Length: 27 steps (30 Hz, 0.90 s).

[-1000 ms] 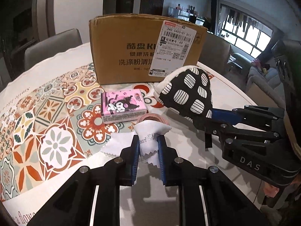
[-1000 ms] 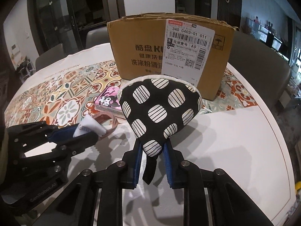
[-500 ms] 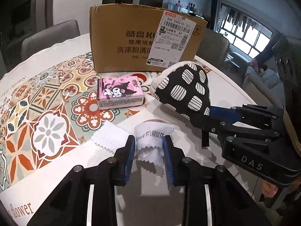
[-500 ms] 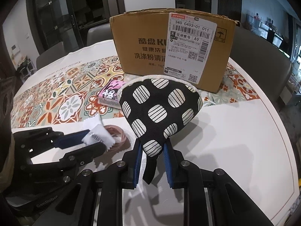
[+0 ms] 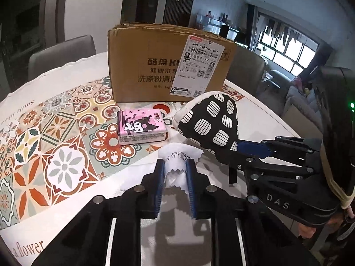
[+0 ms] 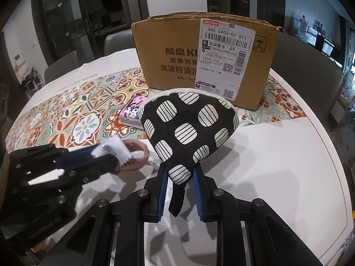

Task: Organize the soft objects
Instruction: 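Lift and carry the mask and white cloth over the box with both tools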

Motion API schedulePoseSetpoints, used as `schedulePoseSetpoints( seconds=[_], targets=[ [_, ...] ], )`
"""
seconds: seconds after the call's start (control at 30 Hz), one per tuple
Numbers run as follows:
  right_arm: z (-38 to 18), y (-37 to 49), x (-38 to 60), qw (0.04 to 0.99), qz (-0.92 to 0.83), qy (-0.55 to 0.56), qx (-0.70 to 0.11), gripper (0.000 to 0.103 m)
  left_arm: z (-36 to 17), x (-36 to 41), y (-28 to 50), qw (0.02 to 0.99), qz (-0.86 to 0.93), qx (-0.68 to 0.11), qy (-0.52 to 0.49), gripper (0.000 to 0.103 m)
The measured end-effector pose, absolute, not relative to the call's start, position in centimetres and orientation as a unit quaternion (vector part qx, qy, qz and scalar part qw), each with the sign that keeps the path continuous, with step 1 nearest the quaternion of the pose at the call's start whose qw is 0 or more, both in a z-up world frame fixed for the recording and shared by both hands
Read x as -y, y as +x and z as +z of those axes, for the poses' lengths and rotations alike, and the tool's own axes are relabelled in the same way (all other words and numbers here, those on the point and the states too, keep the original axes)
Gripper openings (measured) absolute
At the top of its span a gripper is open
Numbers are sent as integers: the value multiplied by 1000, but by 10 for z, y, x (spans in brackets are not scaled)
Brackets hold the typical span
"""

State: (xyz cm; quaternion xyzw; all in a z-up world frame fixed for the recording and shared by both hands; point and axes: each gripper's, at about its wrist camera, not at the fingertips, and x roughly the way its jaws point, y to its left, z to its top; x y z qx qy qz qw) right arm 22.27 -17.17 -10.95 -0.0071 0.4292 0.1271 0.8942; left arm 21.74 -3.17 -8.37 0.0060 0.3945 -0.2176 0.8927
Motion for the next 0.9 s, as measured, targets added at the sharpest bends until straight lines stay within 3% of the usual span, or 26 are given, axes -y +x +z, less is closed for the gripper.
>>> schedulePoseSetpoints(
  seconds=[0.2,0.3,0.9],
  targets=[
    [-108,221,169,895,128,-13,-426,24,-104,31,224,877,-215,-431,-10,26],
    [-108,220,168,895,126,-16,-428,24,-102,33,221,881,-213,-423,-1,19],
    [-74,210,170,913,125,-6,-388,24,-25,23,204,939,-162,-304,22,18]
  ],
)
